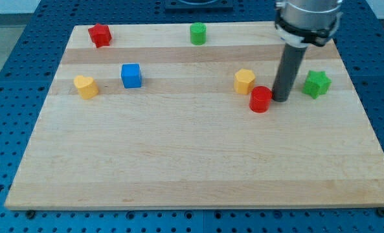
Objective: Push the red circle towards the bottom left
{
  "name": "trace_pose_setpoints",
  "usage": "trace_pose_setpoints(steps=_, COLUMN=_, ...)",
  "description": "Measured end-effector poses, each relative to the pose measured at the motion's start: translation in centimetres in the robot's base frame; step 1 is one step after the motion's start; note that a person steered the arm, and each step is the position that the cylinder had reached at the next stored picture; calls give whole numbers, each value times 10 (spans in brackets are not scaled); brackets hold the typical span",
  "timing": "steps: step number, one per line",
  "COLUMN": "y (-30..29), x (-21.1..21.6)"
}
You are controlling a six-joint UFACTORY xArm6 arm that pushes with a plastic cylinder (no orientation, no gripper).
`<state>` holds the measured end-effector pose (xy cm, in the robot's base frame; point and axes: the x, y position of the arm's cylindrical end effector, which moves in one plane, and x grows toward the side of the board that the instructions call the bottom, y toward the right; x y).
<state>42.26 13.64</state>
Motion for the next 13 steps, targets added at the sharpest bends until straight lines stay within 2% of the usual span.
trace_pose_setpoints(steps=4, y=-102, x=14)
trace_pose_setpoints(steps=10, y=-117, x=110)
trace_pose_setpoints(steps=13, y=-164, x=120)
